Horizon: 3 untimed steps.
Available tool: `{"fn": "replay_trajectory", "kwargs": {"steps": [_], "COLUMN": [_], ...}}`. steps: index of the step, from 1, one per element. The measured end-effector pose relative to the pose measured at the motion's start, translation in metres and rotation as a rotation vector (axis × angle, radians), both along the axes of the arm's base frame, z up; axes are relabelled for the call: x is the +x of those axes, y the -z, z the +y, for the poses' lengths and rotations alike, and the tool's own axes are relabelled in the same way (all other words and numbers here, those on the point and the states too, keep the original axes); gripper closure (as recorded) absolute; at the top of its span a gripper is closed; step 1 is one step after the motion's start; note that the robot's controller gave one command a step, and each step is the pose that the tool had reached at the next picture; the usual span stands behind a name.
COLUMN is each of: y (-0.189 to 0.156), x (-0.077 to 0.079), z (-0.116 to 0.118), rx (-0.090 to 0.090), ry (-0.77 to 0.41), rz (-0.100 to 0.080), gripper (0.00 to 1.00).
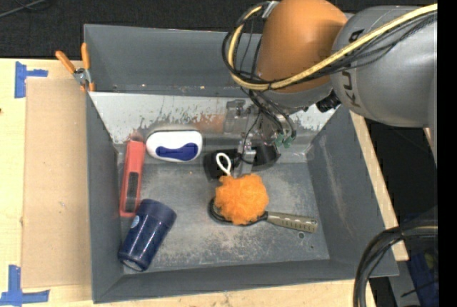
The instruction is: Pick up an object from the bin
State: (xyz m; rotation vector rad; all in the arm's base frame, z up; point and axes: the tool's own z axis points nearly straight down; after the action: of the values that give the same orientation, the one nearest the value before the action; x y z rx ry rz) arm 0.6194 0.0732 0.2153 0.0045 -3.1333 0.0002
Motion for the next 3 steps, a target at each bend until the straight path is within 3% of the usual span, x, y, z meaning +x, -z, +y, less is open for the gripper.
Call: {"fn": "replay_trajectory", "kwargs": {"steps": [1,2,3], "y": [-0.005,0.076,0.147], "x": [0.001,-0.022,-0.078], "z": [0.0,-0.039,-0.064], "rx": [0.001,0.002,0.005], "ry": [0.002,-0.05,-0.05], "rz": [-0.007,-0.009,-0.009], "gripper": [0.0,0.0,0.0]}}
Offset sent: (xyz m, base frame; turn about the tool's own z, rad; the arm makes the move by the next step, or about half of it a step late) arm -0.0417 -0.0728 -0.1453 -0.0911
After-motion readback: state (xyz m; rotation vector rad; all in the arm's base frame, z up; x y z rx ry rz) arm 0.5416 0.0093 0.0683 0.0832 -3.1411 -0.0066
